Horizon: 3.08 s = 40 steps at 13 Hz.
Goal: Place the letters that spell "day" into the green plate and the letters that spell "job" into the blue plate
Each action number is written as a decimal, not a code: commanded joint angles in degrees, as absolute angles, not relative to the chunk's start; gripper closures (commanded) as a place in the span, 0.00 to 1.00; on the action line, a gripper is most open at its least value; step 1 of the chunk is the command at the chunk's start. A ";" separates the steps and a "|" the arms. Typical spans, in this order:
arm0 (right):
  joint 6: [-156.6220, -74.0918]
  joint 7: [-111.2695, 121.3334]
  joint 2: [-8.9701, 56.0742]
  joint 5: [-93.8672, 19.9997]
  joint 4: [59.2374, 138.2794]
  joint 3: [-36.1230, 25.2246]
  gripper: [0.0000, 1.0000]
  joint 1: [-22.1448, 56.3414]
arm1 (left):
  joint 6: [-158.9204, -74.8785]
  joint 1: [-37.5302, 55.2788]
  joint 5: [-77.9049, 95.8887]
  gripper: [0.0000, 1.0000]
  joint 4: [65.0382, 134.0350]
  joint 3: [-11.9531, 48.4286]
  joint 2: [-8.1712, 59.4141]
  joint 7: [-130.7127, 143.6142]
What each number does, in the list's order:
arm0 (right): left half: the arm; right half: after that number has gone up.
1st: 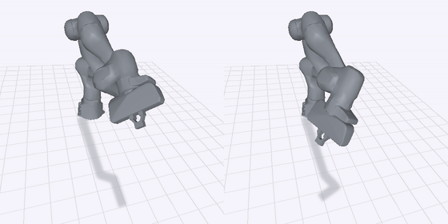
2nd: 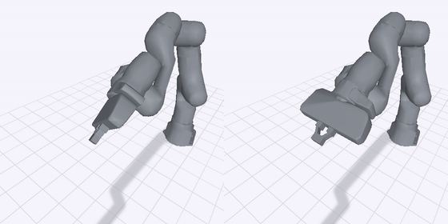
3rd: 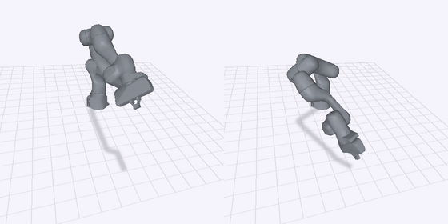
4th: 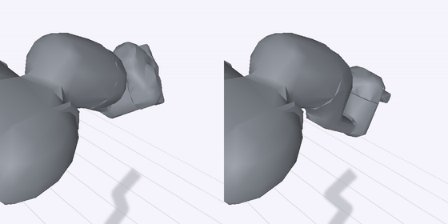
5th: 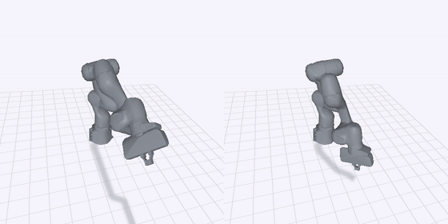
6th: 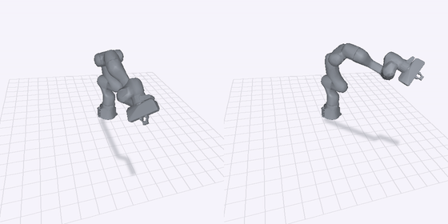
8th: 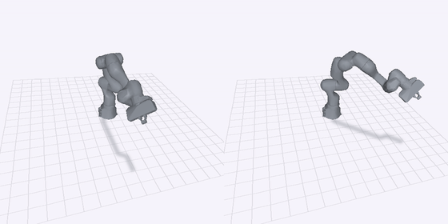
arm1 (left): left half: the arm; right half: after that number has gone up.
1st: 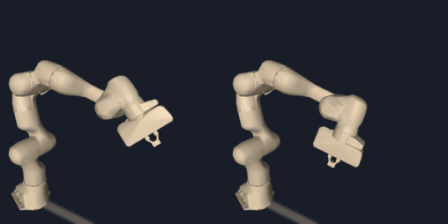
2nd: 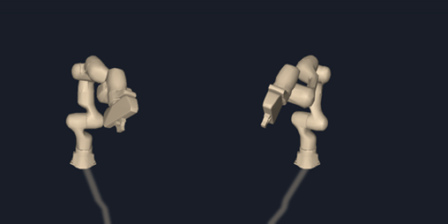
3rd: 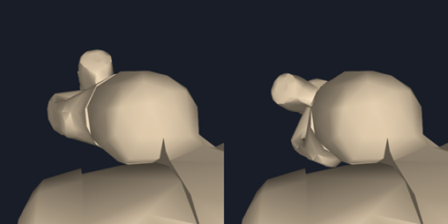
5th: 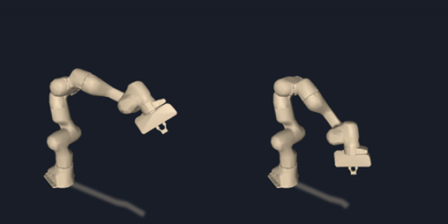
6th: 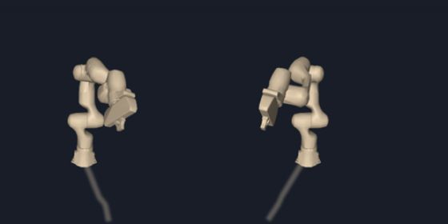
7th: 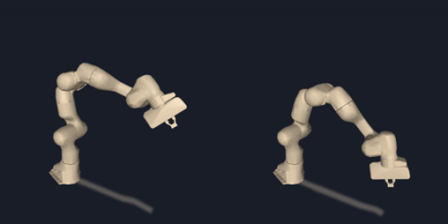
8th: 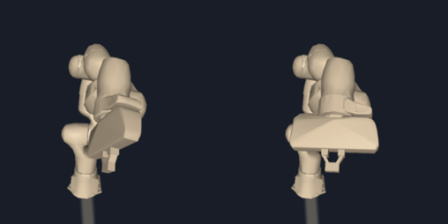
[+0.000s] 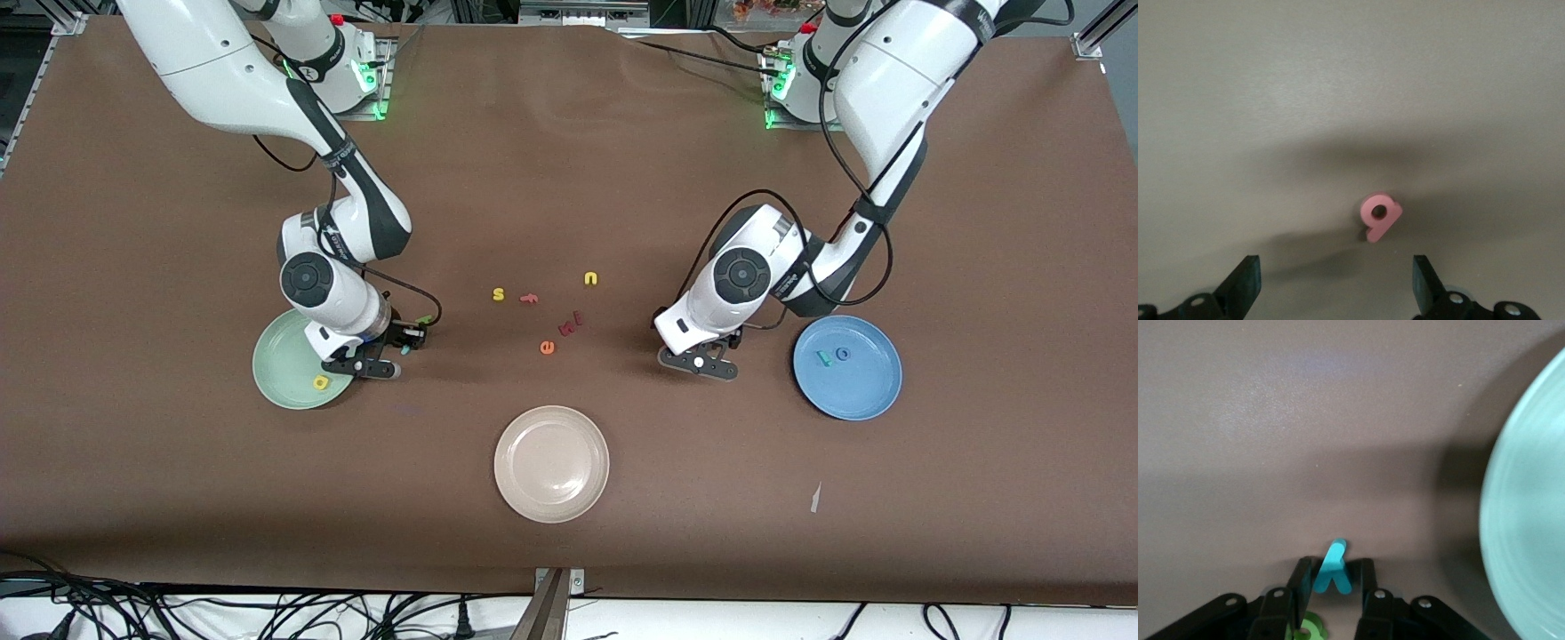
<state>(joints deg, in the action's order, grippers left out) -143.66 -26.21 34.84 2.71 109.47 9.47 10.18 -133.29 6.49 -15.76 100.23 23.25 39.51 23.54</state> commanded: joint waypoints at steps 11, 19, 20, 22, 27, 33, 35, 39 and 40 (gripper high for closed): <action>-134.13 -14.19 27.52 4.74 107.84 9.58 0.79 6.08 | -138.43 8.96 -24.35 0.55 96.68 22.50 44.82 24.79; -132.89 -4.64 25.66 4.57 110.13 9.67 0.62 -0.97 | -133.80 7.83 -26.53 1.00 96.42 22.24 42.46 21.55; -132.89 -6.83 26.10 4.57 109.78 10.36 0.62 -0.88 | -130.20 7.30 -27.06 1.00 96.33 22.32 40.97 18.92; -133.42 -13.76 27.41 4.66 109.16 13.44 0.62 -0.09 | -124.31 5.02 -27.16 1.00 96.33 22.32 38.25 11.56; -134.56 -23.46 28.91 4.83 109.16 13.71 0.60 6.32 | -117.51 -5.60 -26.81 1.00 96.59 22.59 34.54 -15.68; -140.35 -25.05 30.76 4.92 111.27 13.80 0.52 9.31 | -118.30 -11.52 -26.28 0.00 97.12 22.76 35.24 -28.21; -142.11 -25.05 31.64 5.36 111.79 13.71 0.51 10.28 | -118.30 -11.25 -26.19 0.00 97.12 22.76 35.16 -27.51; -145.11 -24.96 31.64 10.36 114.34 13.71 0.51 10.37 | -117.95 -11.34 -25.93 0.00 96.60 23.03 34.46 -27.33; -145.11 -24.87 31.64 11.85 114.43 13.71 0.51 10.37 | -117.51 -11.51 -24.54 0.00 96.42 23.03 33.24 -27.42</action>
<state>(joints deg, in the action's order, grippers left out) -143.74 -24.22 32.29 9.24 113.12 13.70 10.47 -118.12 -11.11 -25.79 96.25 22.80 35.65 -27.27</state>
